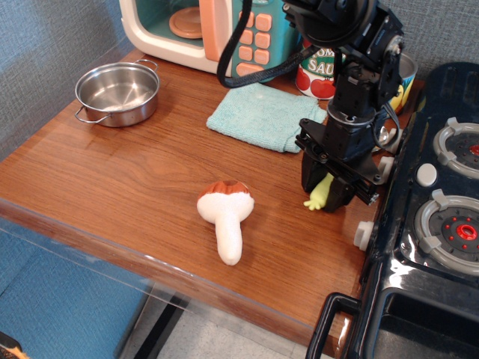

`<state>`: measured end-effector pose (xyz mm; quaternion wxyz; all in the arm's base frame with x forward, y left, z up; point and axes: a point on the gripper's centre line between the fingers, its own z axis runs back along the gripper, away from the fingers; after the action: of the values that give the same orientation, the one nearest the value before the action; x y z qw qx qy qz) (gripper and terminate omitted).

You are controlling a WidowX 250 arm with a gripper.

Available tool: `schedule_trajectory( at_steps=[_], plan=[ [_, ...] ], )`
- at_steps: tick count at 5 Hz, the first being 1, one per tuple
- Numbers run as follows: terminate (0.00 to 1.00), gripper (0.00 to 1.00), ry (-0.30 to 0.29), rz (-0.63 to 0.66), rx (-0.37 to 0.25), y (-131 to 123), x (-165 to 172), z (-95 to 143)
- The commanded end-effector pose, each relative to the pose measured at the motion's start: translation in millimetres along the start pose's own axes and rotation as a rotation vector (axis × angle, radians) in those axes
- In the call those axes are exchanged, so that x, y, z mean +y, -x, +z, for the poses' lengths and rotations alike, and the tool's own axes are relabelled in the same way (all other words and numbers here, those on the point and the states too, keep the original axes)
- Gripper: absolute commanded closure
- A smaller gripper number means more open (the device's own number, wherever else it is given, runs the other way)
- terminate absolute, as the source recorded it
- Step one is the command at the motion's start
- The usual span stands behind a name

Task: Move spoon to right of pot.

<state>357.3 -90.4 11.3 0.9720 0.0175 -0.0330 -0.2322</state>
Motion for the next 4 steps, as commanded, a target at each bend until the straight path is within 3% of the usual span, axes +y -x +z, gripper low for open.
schedule_trajectory(
  at_steps=[1,2,4],
  plan=[
    [0.00,1.00,-0.096,0.074,-0.190,2,38,81],
    [0.00,1.00,-0.134,0.064,-0.180,38,73,103],
    [0.00,1.00,-0.140,0.144,-0.083,112,119,97]
  ],
)
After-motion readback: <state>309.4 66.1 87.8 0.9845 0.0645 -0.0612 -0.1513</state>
